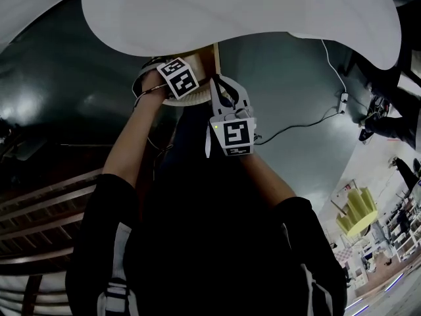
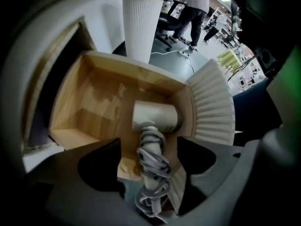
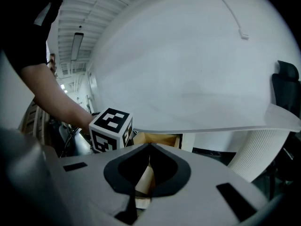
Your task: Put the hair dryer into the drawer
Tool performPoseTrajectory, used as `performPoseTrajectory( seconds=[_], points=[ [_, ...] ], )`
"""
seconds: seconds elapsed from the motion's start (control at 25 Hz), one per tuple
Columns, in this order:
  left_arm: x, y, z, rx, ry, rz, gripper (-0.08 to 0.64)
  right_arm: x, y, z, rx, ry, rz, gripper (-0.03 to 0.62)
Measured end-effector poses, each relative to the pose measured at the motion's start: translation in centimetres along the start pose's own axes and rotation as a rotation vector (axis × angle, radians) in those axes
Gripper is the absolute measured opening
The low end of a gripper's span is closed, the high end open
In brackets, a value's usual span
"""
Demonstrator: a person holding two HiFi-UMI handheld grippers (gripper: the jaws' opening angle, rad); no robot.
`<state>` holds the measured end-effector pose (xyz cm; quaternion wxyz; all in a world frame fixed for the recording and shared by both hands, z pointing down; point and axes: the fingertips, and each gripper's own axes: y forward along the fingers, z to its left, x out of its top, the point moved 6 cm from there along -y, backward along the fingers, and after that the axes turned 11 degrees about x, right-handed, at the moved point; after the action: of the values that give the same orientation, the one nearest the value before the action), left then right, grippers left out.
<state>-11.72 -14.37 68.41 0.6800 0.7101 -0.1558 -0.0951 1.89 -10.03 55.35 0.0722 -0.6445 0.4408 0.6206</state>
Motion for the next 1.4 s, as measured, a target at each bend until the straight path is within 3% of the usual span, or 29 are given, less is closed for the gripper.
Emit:
performPoseTrajectory(
  seconds=[0.12,0.28,0.44,0.64,0.96,1.2,1.4],
  points=[
    [0.2,-2.0,0.0,0.045,-0.035,-0.058,0.352,0.7,-0.5,0.5,0.017,-0.033,-0.004,0.025],
    [-0.3,-5.2,-0.2,0.193,-0.052,-0.139,0.137,2.3,-1.4,1.1,0.035,-0.072,-0.024,0.025],
    [-0.8,-8.4,-0.7,0.298,-0.092,-0.217,0.018,3.2,-2.6,1.7,0.037,-0.101,-0.029,0.025],
    [-1.2,-12.7,-1.5,0.362,-0.197,-0.352,0.008,4.9,-4.4,2.1,0.029,-0.108,-0.053,0.025],
    [-3.8,-23.6,-2.1,0.504,-0.538,-0.699,0.007,10.9,-7.9,3.6,-0.015,-0.154,-0.159,0.023],
    [-5.1,-31.5,-2.2,0.632,-0.708,-0.980,0.006,15.7,-11.4,3.8,-0.066,-0.199,-0.280,0.023],
    [-6.1,-38.0,-2.6,0.713,-0.783,-1.175,0.006,19.9,-14.5,4.4,-0.101,-0.226,-0.389,0.023]
  ],
)
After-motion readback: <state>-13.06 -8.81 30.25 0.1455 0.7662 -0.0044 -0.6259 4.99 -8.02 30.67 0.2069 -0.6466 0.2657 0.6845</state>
